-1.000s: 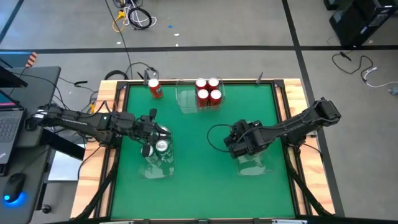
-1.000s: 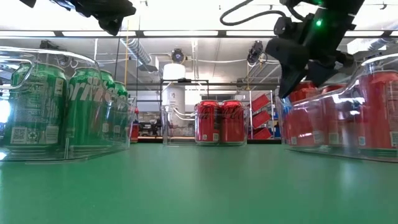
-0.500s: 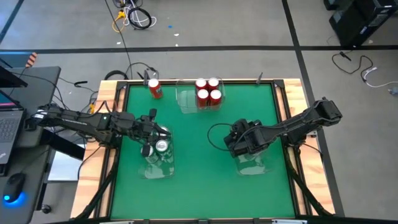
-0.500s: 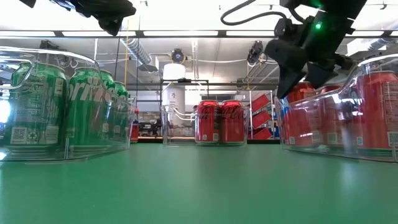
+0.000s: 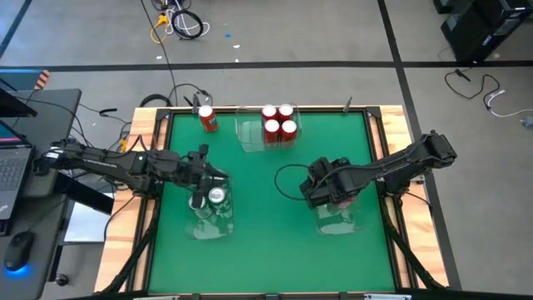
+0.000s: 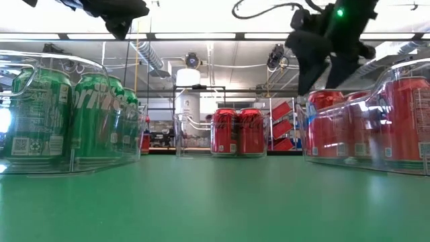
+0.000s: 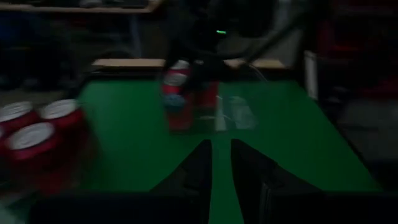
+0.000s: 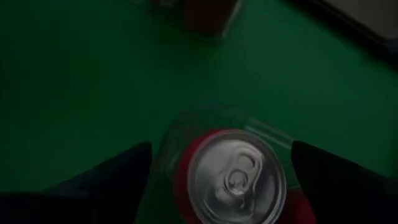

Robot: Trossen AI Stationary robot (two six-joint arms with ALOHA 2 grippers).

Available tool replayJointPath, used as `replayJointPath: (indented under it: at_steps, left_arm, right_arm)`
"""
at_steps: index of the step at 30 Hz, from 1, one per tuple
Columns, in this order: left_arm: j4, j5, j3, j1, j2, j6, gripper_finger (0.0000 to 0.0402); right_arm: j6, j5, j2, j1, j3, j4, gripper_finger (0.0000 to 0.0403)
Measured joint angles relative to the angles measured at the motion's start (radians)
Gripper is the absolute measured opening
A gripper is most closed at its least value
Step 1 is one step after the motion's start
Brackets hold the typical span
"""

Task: Sort soda cans
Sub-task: Put the red soda can into the middle right transparent bin

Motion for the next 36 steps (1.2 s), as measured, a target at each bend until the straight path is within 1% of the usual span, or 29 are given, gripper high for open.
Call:
replayJointPath:
  at_steps: [3,5,8,10,12,15,17,18,19,20,22,26,28,30,36]
  left_arm:
    - [0.016,-0.113,0.0,0.002,0.0,-0.038,0.0062]
    - [0.009,-0.168,0.0,0.004,0.0,-0.039,0.0059]
    - [0.021,-0.184,0.0,0.018,-0.004,-0.037,0.0048]
    - [0.061,-0.181,0.0,0.035,-0.013,-0.018,0.0037]
    - [0.134,-0.15,0.0,0.057,-0.023,0.016,0.0024]
    - [0.268,-0.065,0.0,0.104,-0.03,0.065,0.0006]
    - [0.341,-0.014,0.0,0.149,-0.03,0.065,0.0004]
    - [0.364,0.012,0.0,0.174,-0.03,0.065,0.0005]
    - [0.376,0.034,0.0,0.197,-0.029,0.064,0.0005]
    - [0.378,0.054,0.001,0.218,-0.029,0.062,0.0005]
    - [0.35,0.068,0.001,0.262,-0.029,0.062,0.0004]
    - [0.238,0.07,0.001,0.337,-0.031,0.053,0.0002]
    - [0.13,0.076,0.014,0.378,-0.034,0.016,0.0001]
    - [0.029,0.077,0.038,0.42,-0.034,-0.008,0.0001]
    - [-0.213,0.066,0.107,0.571,-0.034,0.004,0.0001]
  right_arm:
    - [-0.057,0.007,0.0,-0.006,0.057,-0.008,0.0355]
    - [-0.084,0.014,-0.001,-0.013,0.088,-0.008,0.034]
    - [-0.131,0.035,-0.001,-0.022,0.117,0.011,0.0299]
    - [-0.19,0.042,-0.003,-0.033,0.119,0.084,0.0256]
    - [-0.282,0.036,0.002,-0.045,0.119,0.197,0.0202]
    - [-0.449,-0.006,0.011,-0.061,0.119,0.397,0.0111]
    - [-0.558,-0.043,0.023,-0.072,0.12,0.542,0.005]
    - [-0.613,-0.059,0.026,-0.075,0.119,0.6,0.0026]
    - [-0.66,-0.073,0.034,-0.08,0.119,0.656,0.0014]
    - [-0.701,-0.086,0.042,-0.085,0.12,0.727,0.0011]
    - [-0.758,-0.131,0.064,-0.101,0.121,0.827,0.002]
    - [-0.832,-0.243,0.141,-0.146,0.121,0.994,0.0024]
    - [-0.852,-0.289,0.188,-0.173,0.121,1.065,0.002]
    - [-0.851,-0.314,0.233,-0.198,0.121,1.119,0.0017]
    - [-0.842,-0.369,0.319,-0.276,0.121,1.234,0.0028]
